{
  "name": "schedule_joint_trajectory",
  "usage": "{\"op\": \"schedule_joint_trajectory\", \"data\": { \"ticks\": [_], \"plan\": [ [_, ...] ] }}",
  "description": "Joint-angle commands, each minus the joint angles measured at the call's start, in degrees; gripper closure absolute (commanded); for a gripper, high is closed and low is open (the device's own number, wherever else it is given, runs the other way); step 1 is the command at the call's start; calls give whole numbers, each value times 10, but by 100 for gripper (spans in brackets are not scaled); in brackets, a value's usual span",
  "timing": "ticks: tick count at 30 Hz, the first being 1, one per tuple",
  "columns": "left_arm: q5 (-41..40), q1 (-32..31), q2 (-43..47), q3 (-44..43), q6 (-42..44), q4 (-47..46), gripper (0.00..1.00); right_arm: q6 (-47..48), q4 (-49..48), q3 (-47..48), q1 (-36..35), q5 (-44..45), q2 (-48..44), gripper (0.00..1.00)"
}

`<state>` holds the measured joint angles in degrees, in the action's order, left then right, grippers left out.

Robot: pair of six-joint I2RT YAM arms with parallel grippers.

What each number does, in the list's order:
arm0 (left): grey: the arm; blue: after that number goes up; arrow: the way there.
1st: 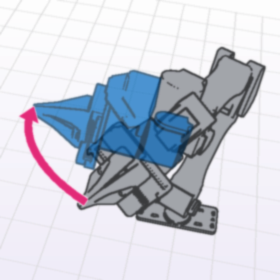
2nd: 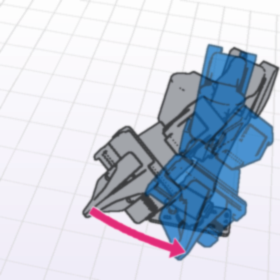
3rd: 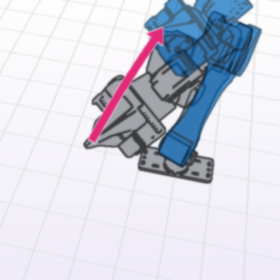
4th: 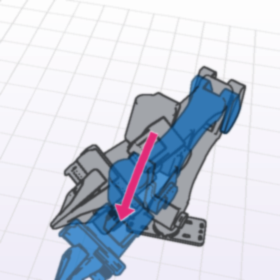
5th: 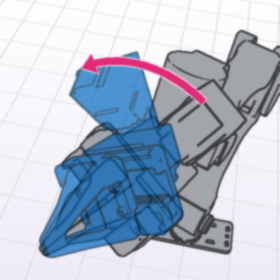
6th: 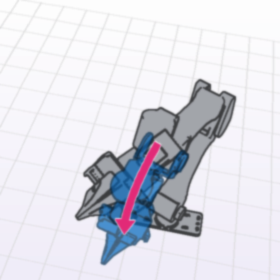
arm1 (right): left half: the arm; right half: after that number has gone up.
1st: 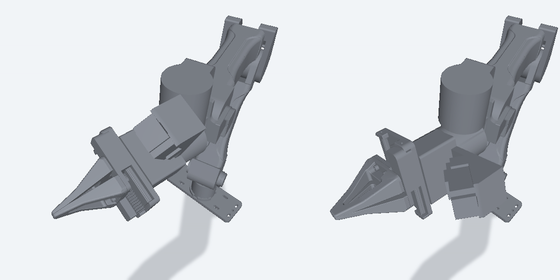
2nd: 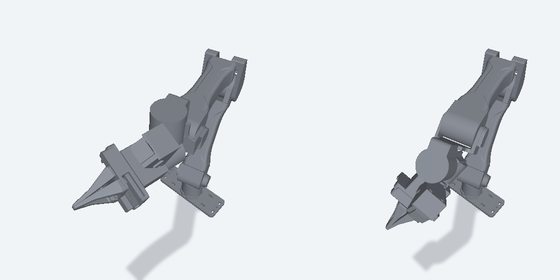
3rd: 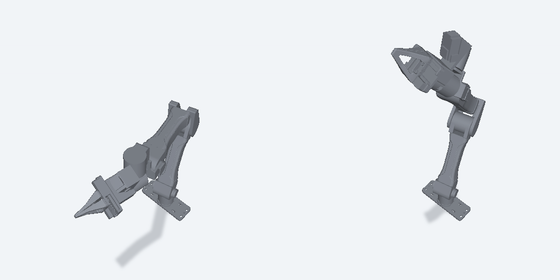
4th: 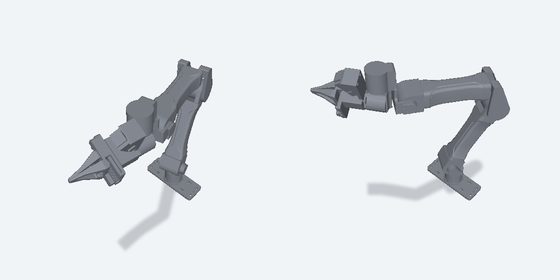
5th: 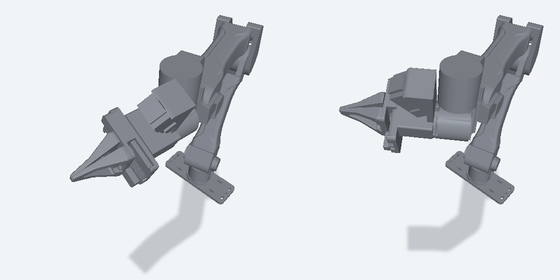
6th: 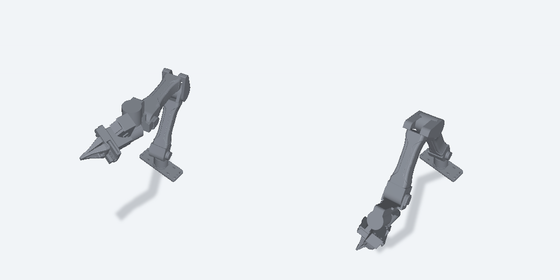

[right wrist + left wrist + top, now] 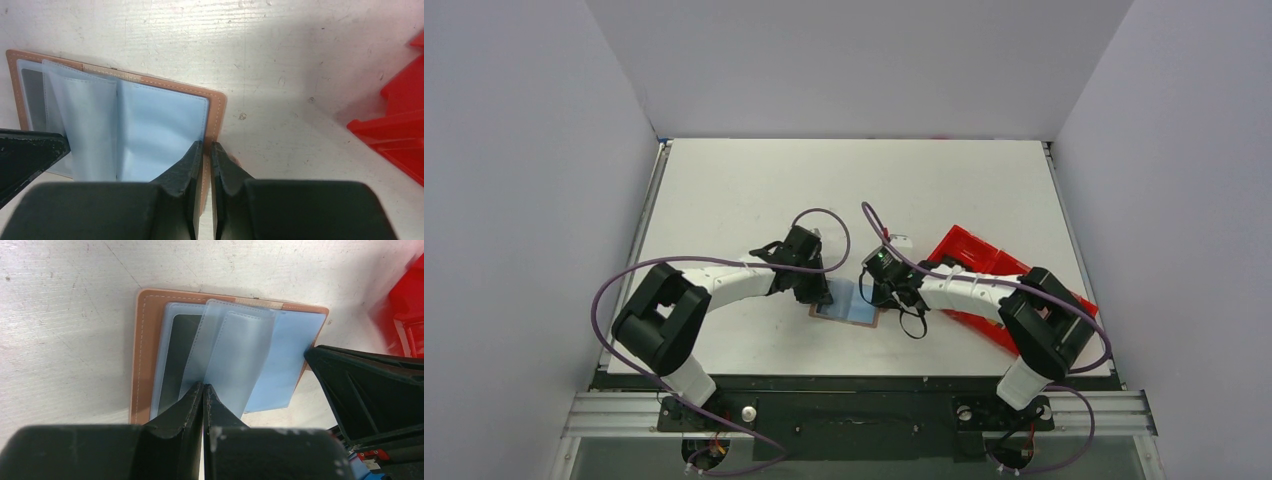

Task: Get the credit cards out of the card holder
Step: Remove the credit card from the card holder.

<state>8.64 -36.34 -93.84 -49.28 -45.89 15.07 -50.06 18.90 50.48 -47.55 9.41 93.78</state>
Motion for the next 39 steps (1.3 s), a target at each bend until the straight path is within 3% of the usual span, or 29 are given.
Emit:
{"op": "schedule_joint_trajectory", "data": {
  "ticks": [1, 20, 31, 35, 39],
  "plan": [
    [-8, -6, -18, -13, 9, 5, 100, 4, -42, 0, -1, -33, 39, 96],
    [0, -35, -32, -53, -3, 2, 100, 5, -112, -6, -1, -89, 71, 100],
    [-14, -39, -56, -80, -3, 18, 100, 3, -121, -20, 7, -97, 33, 100],
    [-15, -39, -65, -86, -3, 24, 100, 7, -116, -21, 10, -96, -1, 92],
    [-5, -47, -57, -96, 7, 19, 100, 8, -109, -16, 12, -96, -22, 91]
  ]
}}
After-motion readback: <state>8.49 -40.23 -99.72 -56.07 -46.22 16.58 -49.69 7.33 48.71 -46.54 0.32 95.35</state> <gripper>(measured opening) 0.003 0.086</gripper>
